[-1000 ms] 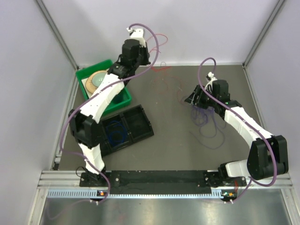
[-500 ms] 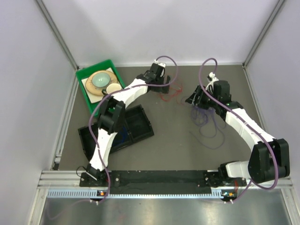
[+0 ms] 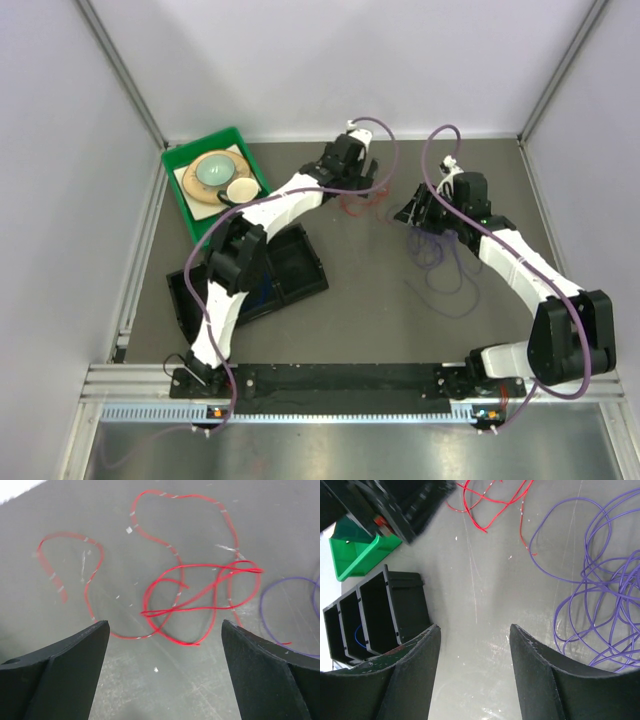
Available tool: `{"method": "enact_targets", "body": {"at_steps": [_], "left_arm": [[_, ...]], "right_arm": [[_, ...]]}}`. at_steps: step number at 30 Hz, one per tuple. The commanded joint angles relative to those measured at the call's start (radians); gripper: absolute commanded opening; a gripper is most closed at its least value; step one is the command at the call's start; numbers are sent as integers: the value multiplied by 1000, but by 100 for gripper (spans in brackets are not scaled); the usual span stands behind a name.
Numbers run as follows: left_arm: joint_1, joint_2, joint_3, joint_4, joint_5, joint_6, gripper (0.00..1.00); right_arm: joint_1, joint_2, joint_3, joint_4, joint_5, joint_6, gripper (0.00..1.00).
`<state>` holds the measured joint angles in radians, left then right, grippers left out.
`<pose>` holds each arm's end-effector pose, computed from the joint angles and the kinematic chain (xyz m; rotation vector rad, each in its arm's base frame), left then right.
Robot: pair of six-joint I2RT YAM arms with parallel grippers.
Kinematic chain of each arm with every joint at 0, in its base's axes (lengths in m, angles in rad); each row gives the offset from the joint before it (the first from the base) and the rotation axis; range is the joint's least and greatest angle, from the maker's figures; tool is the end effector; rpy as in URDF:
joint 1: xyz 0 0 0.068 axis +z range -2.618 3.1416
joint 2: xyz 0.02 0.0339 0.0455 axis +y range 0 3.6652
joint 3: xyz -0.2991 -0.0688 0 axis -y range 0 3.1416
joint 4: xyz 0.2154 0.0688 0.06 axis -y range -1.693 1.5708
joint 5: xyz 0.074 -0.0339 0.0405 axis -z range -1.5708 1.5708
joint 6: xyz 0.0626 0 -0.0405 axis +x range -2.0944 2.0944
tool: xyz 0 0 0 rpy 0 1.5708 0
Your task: Untangle the cables
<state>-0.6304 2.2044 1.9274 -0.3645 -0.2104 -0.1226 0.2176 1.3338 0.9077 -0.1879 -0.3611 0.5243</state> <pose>0.4350 -0.3013 0.2724 0.4397 2.1580 -0.1894 0.2677 0.0818 0.2935 0.1330 2.2528 0.8046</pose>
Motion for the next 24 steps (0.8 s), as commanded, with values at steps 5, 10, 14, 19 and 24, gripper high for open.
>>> {"method": "enact_targets", "body": {"at_steps": [5, 10, 14, 19, 24], "left_arm": [[-101, 130, 125, 79, -142, 162, 99], [-101, 224, 182, 93, -139, 170, 99], [-100, 262, 217, 98, -156, 153, 99], [-71, 296, 231, 84, -127, 127, 99], [-60, 331, 234, 79, -126, 100, 99]], "right_arm": [[-6, 5, 8, 34, -16, -10, 57], [-3, -2, 10, 25, -13, -15, 58], [-7, -4, 13, 19, -9, -23, 58], [-11, -4, 7, 19, -13, -26, 58], [-14, -1, 3, 25, -18, -24, 58]]}}
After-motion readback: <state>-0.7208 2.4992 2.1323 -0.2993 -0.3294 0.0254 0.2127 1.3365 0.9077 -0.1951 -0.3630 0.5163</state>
